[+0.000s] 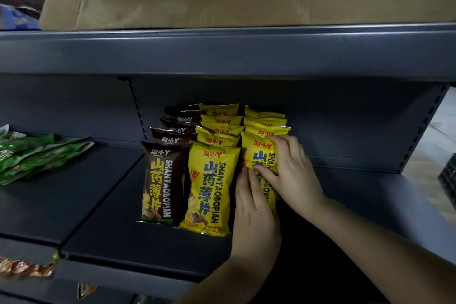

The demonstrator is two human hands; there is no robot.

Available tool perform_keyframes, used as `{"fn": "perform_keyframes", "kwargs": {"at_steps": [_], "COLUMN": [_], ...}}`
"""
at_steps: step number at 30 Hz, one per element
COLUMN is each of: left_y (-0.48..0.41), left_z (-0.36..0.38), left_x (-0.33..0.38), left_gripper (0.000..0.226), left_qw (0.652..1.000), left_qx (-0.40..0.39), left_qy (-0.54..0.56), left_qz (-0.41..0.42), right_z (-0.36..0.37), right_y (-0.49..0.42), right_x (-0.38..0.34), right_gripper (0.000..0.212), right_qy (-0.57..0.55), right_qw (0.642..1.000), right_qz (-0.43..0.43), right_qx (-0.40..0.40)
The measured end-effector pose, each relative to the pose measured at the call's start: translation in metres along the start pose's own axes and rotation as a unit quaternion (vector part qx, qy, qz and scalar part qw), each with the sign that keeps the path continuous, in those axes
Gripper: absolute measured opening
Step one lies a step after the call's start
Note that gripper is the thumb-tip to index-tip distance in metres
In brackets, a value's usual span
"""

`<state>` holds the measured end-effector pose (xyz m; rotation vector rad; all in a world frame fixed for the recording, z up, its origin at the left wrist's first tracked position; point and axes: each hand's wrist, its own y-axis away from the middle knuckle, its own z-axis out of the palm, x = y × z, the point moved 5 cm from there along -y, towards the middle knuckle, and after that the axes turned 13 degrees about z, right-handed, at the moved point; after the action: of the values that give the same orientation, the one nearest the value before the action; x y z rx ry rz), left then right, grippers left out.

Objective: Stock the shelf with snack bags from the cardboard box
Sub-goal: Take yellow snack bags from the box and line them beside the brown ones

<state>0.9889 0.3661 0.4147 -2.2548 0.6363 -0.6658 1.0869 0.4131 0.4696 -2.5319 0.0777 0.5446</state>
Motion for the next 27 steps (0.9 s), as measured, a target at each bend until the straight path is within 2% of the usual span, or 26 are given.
{"fn": "perform_keyframes", "kwargs": {"at_steps": [2, 4, 7, 10, 13, 15, 19, 22, 27], "left_y": [0.003, 0.007, 0.01, 0.013, 0.01, 0.005, 0.001, 0.0, -0.004], "left_z": [-0.02, -0.04, -0.057, -0.054, -0.046, -0.043, -0.042, -0.04, -0.039], "left_x": [0.009, 0.002, -0.033, -0.062, -0.076, -0.081, -0.083, -0.084, -0.081], "left_gripper": [0.058, 0.056, 0.069, 0.069, 0.072, 0.073, 0.08, 0.08, 0.074], "left_qw": [0.996, 0.988, 0.978, 0.964, 0.956, 0.954, 0.958, 0.961, 0.96], "left_qx": [0.019, 0.026, -0.013, -0.07, -0.107, -0.112, -0.109, -0.112, -0.129], "left_qy": [0.001, -0.034, -0.136, -0.207, -0.226, -0.231, -0.218, -0.211, -0.204], "left_qz": [0.09, 0.151, 0.16, 0.15, 0.152, 0.157, 0.151, 0.142, 0.145], "right_z": [-0.002, -0.01, -0.022, -0.017, 0.0, 0.006, 0.009, 0.007, 0.016], "right_y": [0.002, 0.004, 0.005, -0.002, -0.012, -0.02, -0.038, -0.042, -0.027], "right_x": [-0.002, -0.012, -0.041, -0.081, -0.107, -0.114, -0.116, -0.116, -0.109], "right_gripper": [0.071, 0.064, 0.045, 0.041, 0.038, 0.038, 0.033, 0.026, 0.019], "right_qy": [0.024, 0.03, -0.013, -0.015, 0.066, 0.085, 0.026, -0.009, -0.009], "right_qw": [1.0, 0.999, 0.993, 0.994, 0.988, 0.982, 0.974, 0.981, 0.998], "right_qz": [0.016, -0.003, -0.089, -0.107, -0.085, -0.064, 0.005, 0.019, -0.02], "right_qx": [0.005, 0.043, 0.077, -0.002, -0.113, -0.155, -0.227, -0.194, -0.065]}}
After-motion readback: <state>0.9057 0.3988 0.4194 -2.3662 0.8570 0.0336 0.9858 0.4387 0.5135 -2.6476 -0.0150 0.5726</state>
